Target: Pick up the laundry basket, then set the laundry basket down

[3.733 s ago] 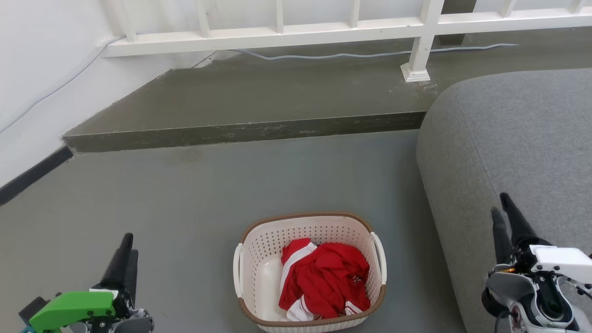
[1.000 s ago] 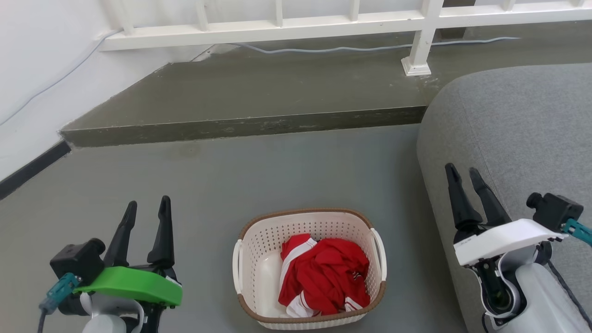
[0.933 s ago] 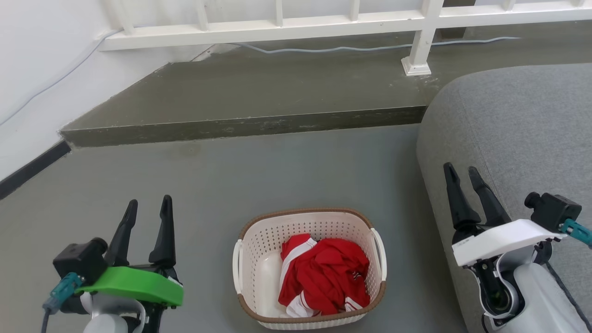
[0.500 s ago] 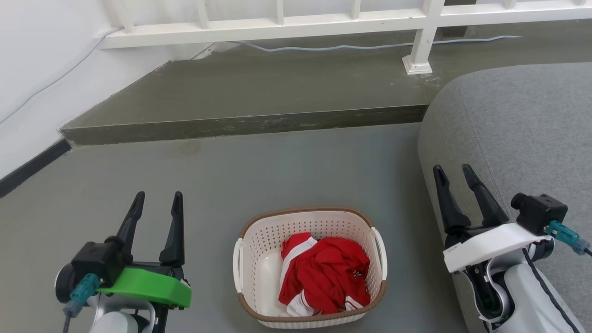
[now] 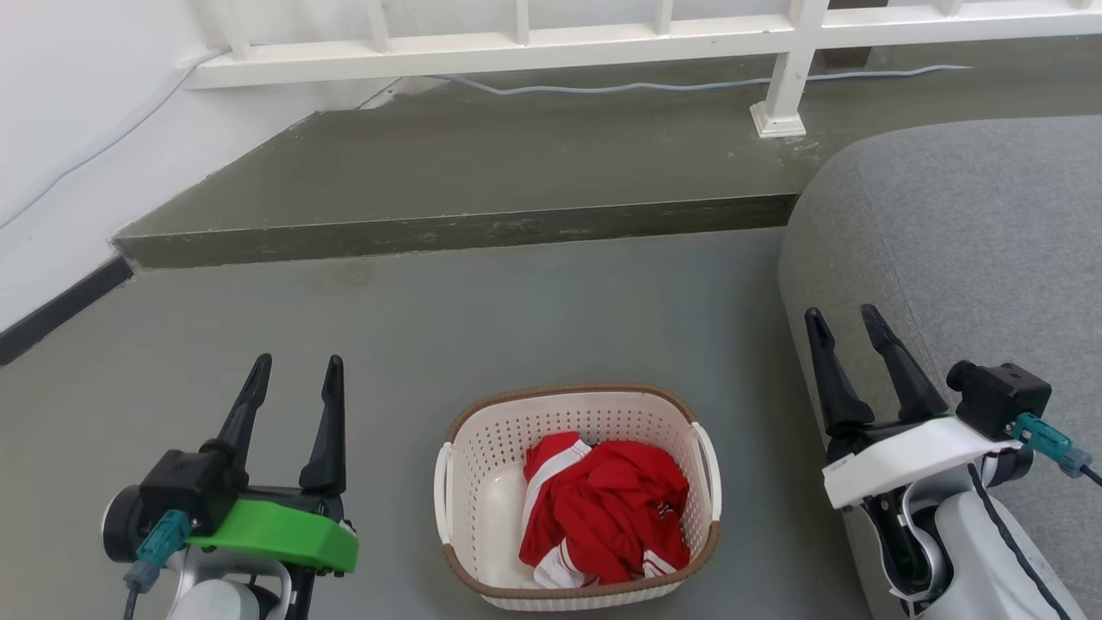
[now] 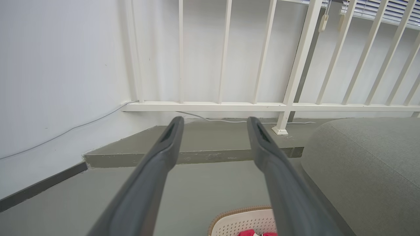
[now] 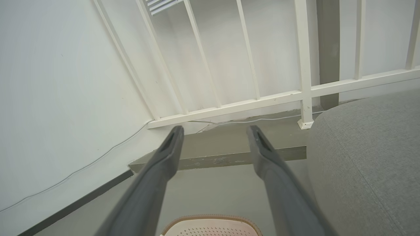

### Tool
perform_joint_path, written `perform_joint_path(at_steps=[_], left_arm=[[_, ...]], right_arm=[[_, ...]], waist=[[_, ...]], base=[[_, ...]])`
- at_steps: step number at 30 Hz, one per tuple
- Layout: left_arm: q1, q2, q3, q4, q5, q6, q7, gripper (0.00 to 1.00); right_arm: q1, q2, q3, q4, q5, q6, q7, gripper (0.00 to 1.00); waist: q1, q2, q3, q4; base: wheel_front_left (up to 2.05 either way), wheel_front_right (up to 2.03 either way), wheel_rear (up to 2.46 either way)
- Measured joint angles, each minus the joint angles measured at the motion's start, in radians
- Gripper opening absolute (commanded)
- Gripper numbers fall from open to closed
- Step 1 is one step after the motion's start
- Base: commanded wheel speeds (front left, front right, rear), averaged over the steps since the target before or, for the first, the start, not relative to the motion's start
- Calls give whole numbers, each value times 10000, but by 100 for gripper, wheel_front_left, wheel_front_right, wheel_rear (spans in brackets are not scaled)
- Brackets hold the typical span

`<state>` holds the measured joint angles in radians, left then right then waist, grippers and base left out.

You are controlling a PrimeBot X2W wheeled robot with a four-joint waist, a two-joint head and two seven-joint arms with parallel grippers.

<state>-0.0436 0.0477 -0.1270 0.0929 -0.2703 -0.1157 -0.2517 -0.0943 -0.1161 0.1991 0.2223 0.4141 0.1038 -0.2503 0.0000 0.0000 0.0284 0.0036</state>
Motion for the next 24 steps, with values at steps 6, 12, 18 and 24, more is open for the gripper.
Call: perform_joint_path(at_steps=[6,12,18,24], left_arm=[[-1,-8,13,6,8,-33,0,100],[-1,-12,29,31,8,-35,0,100],[-2,-17,98,23,8,-42,0,100],[-126,-25,107,174,-8,-44,0,100]], right_arm=[[0,86,-81,25,-75,4,0,100],[0,167,-128,65,-151,13,0,100],[0,207,-163,127,-291,15,0,100],[-9,219,-234,309,-370,17,-2,100]], waist=[[0,0,28,-3],[0,0,70,-29],[0,0,281,-82],[0,0,655,-143]], base=[[0,0,0],[0,0,0],[0,0,0],[0,0,0]])
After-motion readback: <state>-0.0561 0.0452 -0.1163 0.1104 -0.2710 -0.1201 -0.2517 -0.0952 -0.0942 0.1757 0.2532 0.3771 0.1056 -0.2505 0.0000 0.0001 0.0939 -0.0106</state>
